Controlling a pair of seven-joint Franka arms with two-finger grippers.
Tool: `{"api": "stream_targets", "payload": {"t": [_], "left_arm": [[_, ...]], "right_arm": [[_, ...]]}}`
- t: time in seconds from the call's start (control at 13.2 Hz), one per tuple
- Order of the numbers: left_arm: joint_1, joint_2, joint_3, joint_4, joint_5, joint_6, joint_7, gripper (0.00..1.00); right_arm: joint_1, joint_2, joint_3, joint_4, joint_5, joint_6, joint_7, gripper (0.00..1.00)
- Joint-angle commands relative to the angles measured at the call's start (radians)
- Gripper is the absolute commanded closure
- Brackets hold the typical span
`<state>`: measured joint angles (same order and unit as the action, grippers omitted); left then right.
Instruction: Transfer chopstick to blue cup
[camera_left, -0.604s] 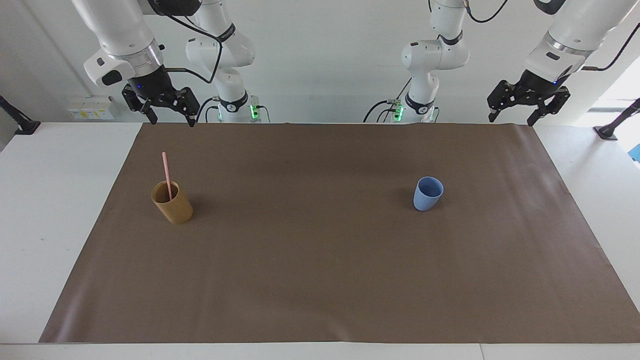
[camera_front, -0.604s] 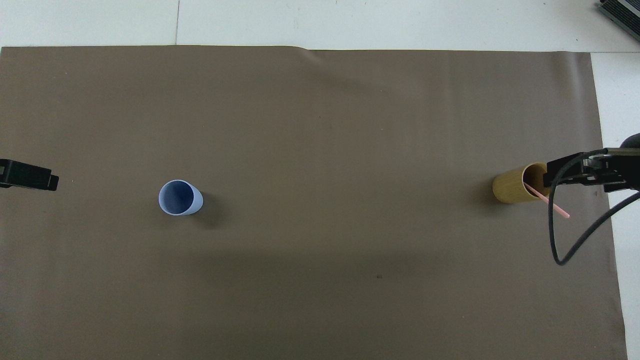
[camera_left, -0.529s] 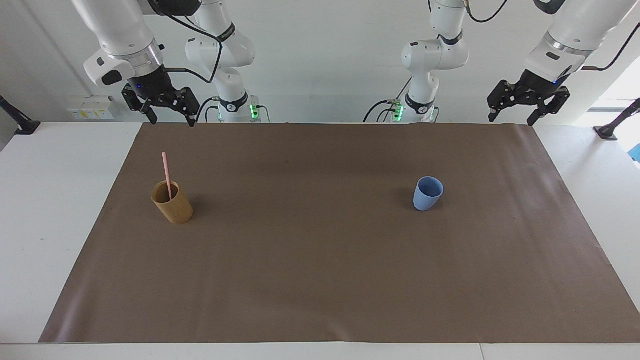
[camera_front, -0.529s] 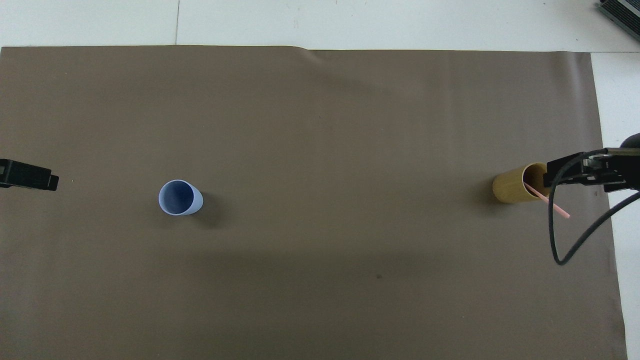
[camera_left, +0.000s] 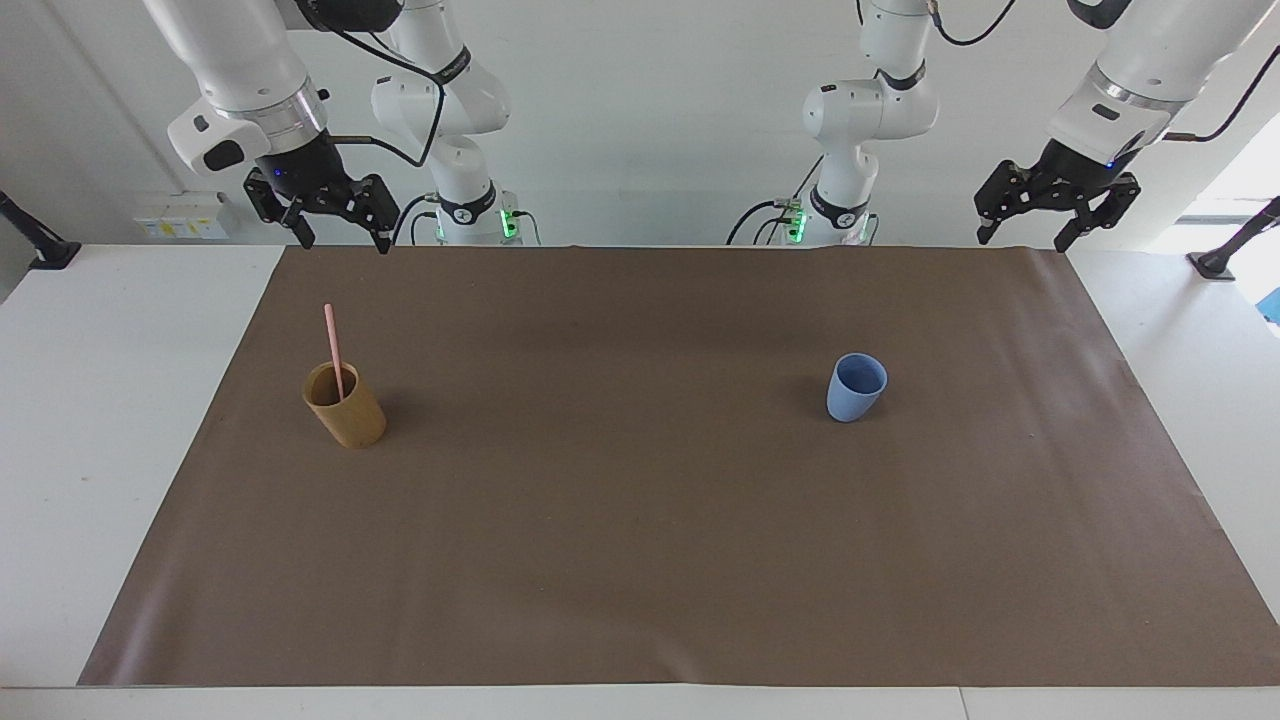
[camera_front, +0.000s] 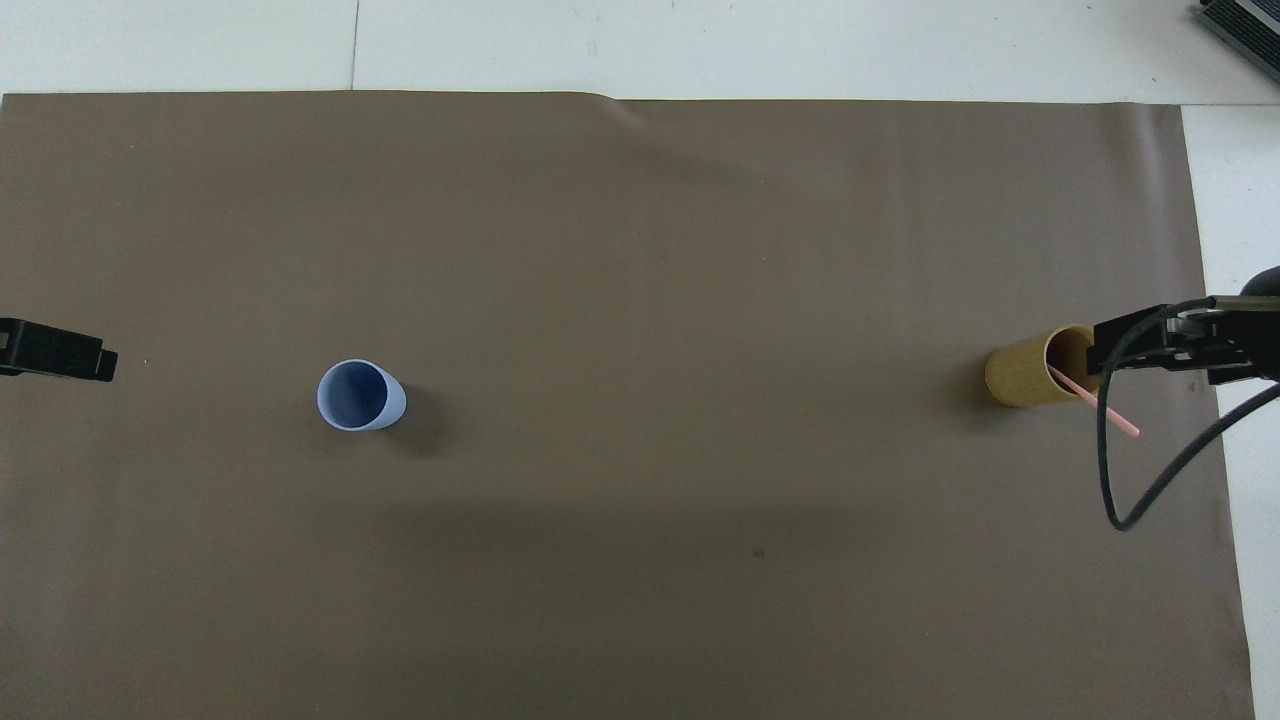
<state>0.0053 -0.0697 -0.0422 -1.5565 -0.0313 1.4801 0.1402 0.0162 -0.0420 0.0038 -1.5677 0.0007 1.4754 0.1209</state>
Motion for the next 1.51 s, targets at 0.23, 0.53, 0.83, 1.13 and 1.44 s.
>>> {"api": "stream_targets", "payload": {"t": [0.23,0.53,0.83,1.13,1.44], "left_arm": [[0.012,-0.009,-0.005,0.003,-0.006,-0.015,-0.008,0.00],[0.012,-0.009,-0.005,0.003,-0.006,-0.015,-0.008,0.00],[0.012,-0.009,-0.005,0.003,-0.006,-0.015,-0.008,0.00],[0.012,-0.009,-0.005,0.003,-0.006,-0.015,-0.008,0.00],[0.012,-0.009,-0.005,0.003,-0.006,-0.015,-0.008,0.00]], "right_arm": [[-0.013,-0.019,-0.010,-0.025,0.019,0.023,-0.032,0.00],[-0.036,-0.021,-0.010,-0.029,0.016,0.043,-0.032,0.00],[-0.035,-0.022,-0.010,-0.032,0.015,0.043,-0.032,0.00],[-0.033,-0.024,-0.010,-0.034,0.013,0.043,-0.032,0.00],[-0.027,-0.027,-0.010,-0.041,0.013,0.046,-0.029,0.00]]}}
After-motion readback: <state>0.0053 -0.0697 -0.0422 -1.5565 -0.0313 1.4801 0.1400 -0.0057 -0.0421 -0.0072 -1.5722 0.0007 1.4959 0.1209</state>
